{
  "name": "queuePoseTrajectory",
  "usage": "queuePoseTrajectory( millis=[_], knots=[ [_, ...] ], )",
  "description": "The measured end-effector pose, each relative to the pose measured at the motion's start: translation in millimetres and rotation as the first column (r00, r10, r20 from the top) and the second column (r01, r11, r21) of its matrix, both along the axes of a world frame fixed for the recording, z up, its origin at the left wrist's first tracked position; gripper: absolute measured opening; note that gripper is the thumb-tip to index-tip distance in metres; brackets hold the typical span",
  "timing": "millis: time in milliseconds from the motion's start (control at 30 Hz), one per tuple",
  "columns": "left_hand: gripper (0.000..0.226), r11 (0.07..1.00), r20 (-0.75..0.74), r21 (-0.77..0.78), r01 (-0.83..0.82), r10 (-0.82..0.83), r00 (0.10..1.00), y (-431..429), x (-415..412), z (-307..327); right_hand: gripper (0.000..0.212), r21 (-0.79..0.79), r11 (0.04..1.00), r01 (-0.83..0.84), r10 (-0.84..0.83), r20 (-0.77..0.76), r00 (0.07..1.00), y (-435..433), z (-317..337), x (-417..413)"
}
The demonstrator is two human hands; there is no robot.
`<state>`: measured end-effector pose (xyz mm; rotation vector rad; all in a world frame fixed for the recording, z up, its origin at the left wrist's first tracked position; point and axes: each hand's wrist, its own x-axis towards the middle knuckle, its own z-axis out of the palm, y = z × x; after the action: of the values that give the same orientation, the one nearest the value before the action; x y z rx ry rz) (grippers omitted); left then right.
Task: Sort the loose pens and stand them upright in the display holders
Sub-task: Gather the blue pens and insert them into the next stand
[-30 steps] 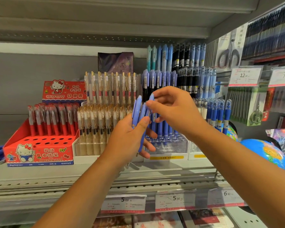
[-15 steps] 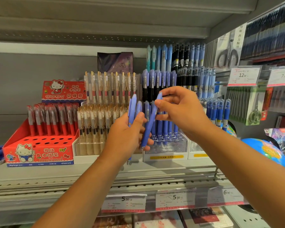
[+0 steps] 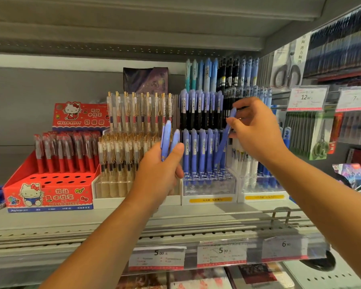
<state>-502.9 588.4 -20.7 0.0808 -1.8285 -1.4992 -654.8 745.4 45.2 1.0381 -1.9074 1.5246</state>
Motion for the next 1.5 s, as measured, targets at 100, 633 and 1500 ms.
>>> queuePoseTrajectory(
  millis=[100,633,1500],
  knots=[
    [0.011,0.992,-0.023,0.087,0.086,-0.084,0.996,2,2,2,0.024,0.043,0.999,0.03,-0.027,-0.057,0.998,-2,-5,0],
    [0.012,0.996,-0.045,0.019,0.089,-0.088,0.995,9,2,3,0.031,0.281,0.942,0.183,-0.13,-0.197,0.972,-13,-25,-1],
    [0.013,0.984,-0.035,-0.026,0.177,-0.178,0.983,11,3,4,0.012,0.003,0.895,-0.445,0.419,0.332,0.845,-26,-11,55]
  ],
)
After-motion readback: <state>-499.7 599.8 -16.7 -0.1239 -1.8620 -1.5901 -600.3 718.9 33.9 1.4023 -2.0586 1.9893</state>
